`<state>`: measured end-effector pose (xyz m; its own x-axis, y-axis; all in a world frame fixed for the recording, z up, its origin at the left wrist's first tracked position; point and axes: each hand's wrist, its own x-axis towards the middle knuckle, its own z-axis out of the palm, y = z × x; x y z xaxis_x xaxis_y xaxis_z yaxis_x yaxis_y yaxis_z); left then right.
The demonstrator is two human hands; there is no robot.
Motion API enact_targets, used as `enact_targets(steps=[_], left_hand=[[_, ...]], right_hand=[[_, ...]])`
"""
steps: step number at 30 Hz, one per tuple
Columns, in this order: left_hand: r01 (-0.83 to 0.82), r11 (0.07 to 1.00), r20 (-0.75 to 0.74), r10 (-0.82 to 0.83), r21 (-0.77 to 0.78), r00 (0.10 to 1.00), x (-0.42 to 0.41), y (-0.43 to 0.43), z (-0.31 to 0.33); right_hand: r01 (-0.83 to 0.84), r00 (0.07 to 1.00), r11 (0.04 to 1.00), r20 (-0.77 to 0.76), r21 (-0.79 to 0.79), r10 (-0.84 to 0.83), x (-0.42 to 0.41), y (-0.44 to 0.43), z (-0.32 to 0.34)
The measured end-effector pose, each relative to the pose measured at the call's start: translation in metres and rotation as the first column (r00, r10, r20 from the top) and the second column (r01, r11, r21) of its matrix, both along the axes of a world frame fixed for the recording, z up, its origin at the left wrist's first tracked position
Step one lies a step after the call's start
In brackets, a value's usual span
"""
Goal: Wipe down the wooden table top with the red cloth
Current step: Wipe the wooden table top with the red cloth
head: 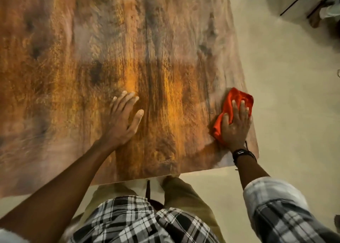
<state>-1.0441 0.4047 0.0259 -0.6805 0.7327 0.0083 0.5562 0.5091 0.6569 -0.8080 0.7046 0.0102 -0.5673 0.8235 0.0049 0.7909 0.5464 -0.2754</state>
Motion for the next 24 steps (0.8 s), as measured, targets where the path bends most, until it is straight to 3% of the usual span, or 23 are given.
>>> enact_targets(steps=[4,7,8,10,11,12,16,20,24], left_hand=[[-0.089,0.996,-0.044,0.088,-0.009,0.995,0.026,0.007,0.007],[-0.231,0.973,-0.078,0.230,0.001,0.970,0.050,0.013,0.022],[-0.272,0.962,-0.084,0.272,0.004,0.959,0.057,0.014,0.027],[-0.315,0.949,-0.084,0.314,0.005,0.946,0.073,0.015,0.036],[-0.318,0.948,-0.087,0.317,0.008,0.944,0.079,0.015,0.039],[-0.320,0.947,-0.096,0.320,0.010,0.943,0.084,0.016,0.041],[-0.325,0.945,-0.097,0.322,-0.022,0.942,0.098,0.027,0.034],[-0.260,0.964,-0.032,0.259,-0.052,0.965,0.112,0.058,0.015],[-0.135,0.987,-0.045,0.131,-0.092,0.990,0.117,0.094,0.004]], right_hand=[[0.010,1.000,1.000,0.000,0.017,-0.010,-0.002,-0.028,0.004],[-0.243,0.970,0.969,-0.009,-0.038,0.242,-0.011,-0.125,0.008],[-0.390,0.921,0.914,-0.019,-0.109,0.390,-0.018,-0.166,0.011],[-0.687,0.707,0.680,-0.018,-0.254,0.707,-0.026,-0.238,0.018],[-0.761,0.616,0.592,-0.011,-0.266,0.787,-0.029,-0.258,0.019],[-0.793,0.580,0.562,-0.009,-0.235,0.814,-0.033,-0.265,0.016],[-0.749,0.657,0.640,-0.064,-0.172,0.751,-0.008,-0.211,0.006],[-0.544,0.839,0.833,-0.036,-0.098,0.543,0.063,-0.110,0.004],[-0.312,0.950,0.949,-0.007,-0.055,0.312,0.123,-0.021,0.000]])
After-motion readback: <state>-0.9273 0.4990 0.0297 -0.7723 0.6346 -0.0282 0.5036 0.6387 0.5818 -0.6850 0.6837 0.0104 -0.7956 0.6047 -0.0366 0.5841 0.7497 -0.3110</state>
